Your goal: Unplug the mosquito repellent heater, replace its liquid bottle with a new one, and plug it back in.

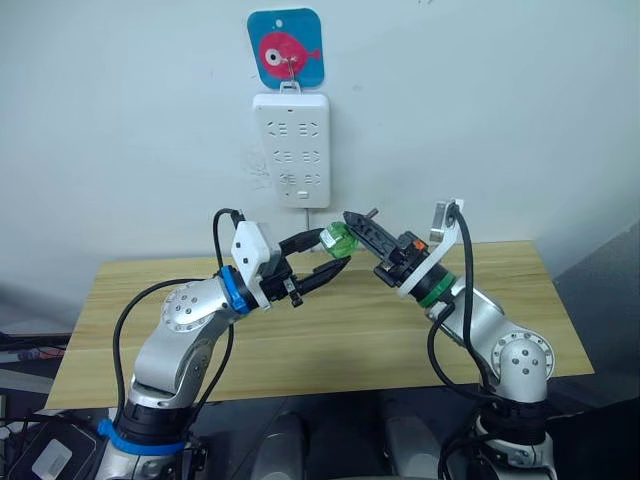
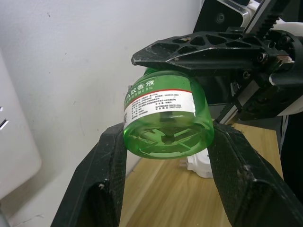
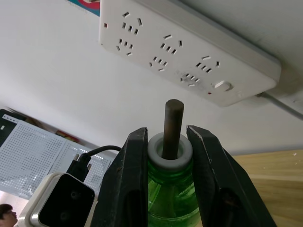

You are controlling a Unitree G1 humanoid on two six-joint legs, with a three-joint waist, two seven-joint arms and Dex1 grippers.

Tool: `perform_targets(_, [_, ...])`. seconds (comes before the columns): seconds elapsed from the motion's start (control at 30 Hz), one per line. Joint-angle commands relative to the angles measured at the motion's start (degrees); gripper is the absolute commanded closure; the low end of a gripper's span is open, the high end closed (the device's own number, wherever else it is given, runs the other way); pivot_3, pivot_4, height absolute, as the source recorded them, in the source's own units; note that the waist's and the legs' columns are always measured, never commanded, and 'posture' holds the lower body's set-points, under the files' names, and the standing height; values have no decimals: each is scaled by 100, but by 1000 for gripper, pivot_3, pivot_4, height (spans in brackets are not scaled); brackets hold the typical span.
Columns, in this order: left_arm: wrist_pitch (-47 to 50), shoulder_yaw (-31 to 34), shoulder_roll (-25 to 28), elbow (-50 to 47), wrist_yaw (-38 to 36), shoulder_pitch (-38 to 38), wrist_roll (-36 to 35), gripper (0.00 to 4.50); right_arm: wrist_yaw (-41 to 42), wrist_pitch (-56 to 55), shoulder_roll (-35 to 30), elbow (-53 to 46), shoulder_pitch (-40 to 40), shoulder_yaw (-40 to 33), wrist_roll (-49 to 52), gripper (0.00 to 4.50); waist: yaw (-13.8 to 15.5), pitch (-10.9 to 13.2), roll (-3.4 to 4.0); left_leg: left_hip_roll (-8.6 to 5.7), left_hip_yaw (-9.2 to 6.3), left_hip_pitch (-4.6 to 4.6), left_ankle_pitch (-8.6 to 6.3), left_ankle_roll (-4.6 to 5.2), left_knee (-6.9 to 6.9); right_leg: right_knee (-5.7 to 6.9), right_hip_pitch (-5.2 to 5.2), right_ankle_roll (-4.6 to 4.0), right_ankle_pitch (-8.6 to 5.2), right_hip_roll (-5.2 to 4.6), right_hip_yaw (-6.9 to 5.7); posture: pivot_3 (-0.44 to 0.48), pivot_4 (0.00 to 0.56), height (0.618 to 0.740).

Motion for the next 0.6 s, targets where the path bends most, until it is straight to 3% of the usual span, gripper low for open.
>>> perform_targets(0.03, [-174, -94, 3, -188, -68, 54, 26, 2320, 45, -75, 10, -156, -36, 163, 363, 3644, 1, 0, 0, -1, 1, 0, 0, 0, 0, 0, 0, 0, 0, 0, 0, -78, 187, 734])
perform_targets(0.17, [-79, 16, 101, -62, -87, 151, -20, 2320, 67, -108, -114, -158, -10, 196, 403, 3644, 1, 0, 0, -1, 0, 0, 0, 0, 1, 0, 0, 0, 0, 0, 0, -78, 186, 734])
perform_targets(0.2, [-110, 36, 147, -40, -164, 191, -36, 1576, 80, -125, -158, -152, -5, 189, 392, 3644, 0, 0, 0, 0, 0, 0, 0, 0, 0, 0, 0, 0, 0, 0, 0, -78, 186, 734])
perform_targets(0.37, [23, 132, 568, 43, -385, 447, -16, 80, 270, -270, -559, -8, -67, 35, -81, 3644, 0, -1, 1, 0, 0, 0, 0, 0, -1, 0, -1, 0, 0, 1, 0, -77, 187, 734])
perform_targets(0.5, [382, 293, 1083, -19, -673, 768, -256, 0, 1082, -564, -1481, 341, -193, 269, -1595, 3644, 2, 0, 1, -3, 4, 1, 0, 0, 0, -1, -1, 0, 0, 1, 2, -65, 191, 734])
perform_targets(0.6, [739, 331, 1420, -248, -899, 1019, -469, 0, 1892, -1665, -2247, 984, -218, 1178, -3767, 3644, 8, 0, 1, 0, 0, 2, -1, 1, -3, -1, -1, 0, -1, 3, -3, -49, 198, 734])
